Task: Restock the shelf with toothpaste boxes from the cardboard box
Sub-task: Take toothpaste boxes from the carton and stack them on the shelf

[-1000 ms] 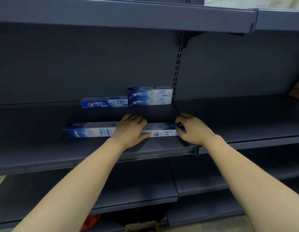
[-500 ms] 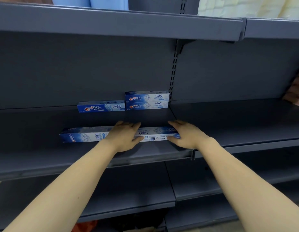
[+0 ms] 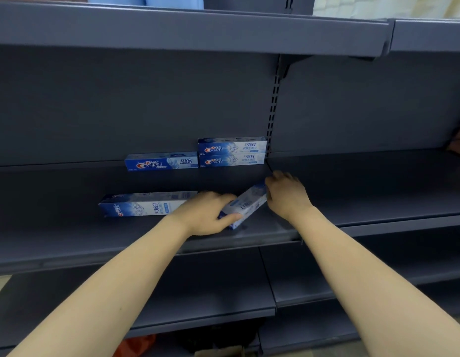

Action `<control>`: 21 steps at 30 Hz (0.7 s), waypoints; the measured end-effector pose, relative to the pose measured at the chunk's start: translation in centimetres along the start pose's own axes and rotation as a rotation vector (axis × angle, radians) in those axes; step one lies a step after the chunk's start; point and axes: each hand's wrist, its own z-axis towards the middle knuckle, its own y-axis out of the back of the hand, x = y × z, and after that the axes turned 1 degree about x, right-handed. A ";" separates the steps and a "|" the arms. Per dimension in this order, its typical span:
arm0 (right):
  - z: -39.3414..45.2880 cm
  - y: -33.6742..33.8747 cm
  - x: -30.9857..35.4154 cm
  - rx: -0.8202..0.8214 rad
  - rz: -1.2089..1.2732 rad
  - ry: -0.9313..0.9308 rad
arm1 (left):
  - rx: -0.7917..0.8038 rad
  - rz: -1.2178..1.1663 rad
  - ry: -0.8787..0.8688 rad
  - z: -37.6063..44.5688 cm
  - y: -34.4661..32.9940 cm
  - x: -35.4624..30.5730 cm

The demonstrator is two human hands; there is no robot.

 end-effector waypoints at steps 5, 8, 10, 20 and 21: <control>1.1 0.7 2.4 0.080 0.333 -0.320 | -0.025 0.080 -0.062 0.4 -0.5 -0.4; 1.3 1.2 3.2 0.148 0.290 -0.371 | -0.104 0.209 -0.054 0.6 -0.5 0.0; 1.5 1.2 3.6 0.175 0.317 -0.370 | -0.128 0.272 -0.033 0.9 -0.4 0.6; 2.8 1.6 3.7 0.356 0.502 -0.062 | -0.107 0.115 0.133 1.5 0.2 1.6; 2.9 1.5 3.7 0.378 0.557 -0.025 | -0.101 0.123 0.154 1.6 0.1 1.7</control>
